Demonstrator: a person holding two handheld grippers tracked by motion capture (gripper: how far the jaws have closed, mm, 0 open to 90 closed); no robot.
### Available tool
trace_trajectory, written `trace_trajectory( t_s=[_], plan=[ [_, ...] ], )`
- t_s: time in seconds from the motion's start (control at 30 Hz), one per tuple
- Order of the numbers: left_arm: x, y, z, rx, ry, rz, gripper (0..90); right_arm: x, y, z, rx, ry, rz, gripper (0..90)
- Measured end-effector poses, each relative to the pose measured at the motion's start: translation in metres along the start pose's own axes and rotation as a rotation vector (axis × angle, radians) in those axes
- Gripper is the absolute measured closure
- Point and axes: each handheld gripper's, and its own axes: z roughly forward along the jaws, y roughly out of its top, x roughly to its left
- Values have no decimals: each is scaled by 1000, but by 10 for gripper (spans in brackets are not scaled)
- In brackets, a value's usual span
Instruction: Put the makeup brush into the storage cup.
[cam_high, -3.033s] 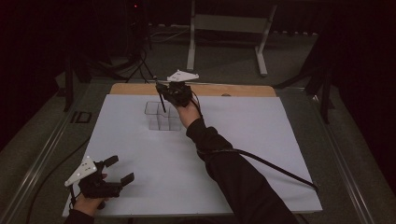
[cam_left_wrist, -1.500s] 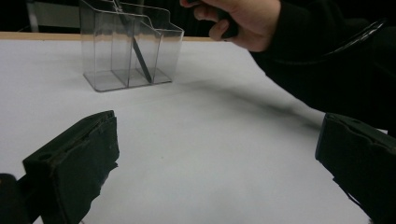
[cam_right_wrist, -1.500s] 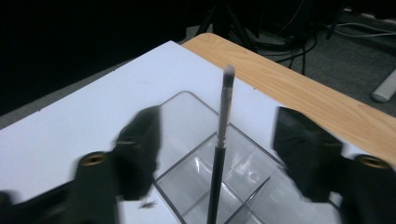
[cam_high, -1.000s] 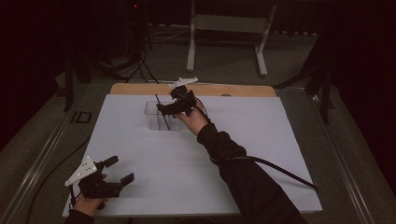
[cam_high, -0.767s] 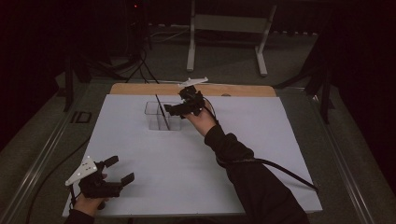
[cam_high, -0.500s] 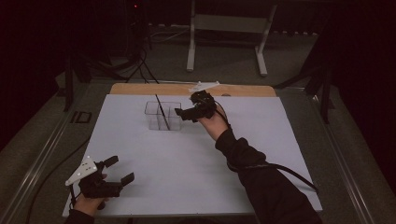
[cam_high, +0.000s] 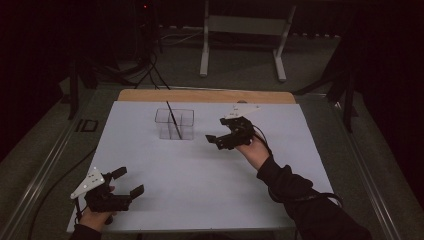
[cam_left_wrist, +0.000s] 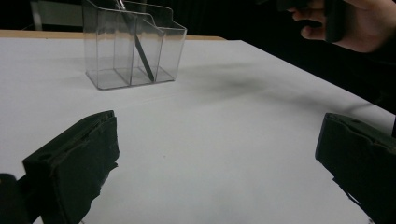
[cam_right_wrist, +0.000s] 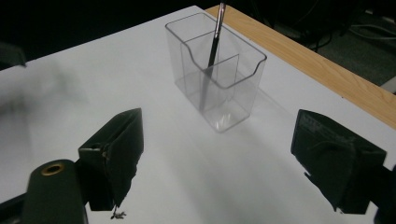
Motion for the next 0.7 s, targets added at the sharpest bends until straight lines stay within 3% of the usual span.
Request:
trace_trajectory(
  t_s=[0.1, 0.27, 0.4, 0.7],
  plan=[
    [0, 0, 0, 1, -1, 0, 8, 2, -12, -9, -4, 9, -9, 178],
    [0, 0, 0, 2, -3, 0, 8, 2, -36, -21, 9, 72, 18, 178],
    [0, 0, 1, 5, -4, 3, 8, 2, -54, -31, -10, 82, 31, 179],
    [0, 0, 0, 6, -3, 5, 8, 2, -91, -45, 11, 98, 59, 179]
  ],
)
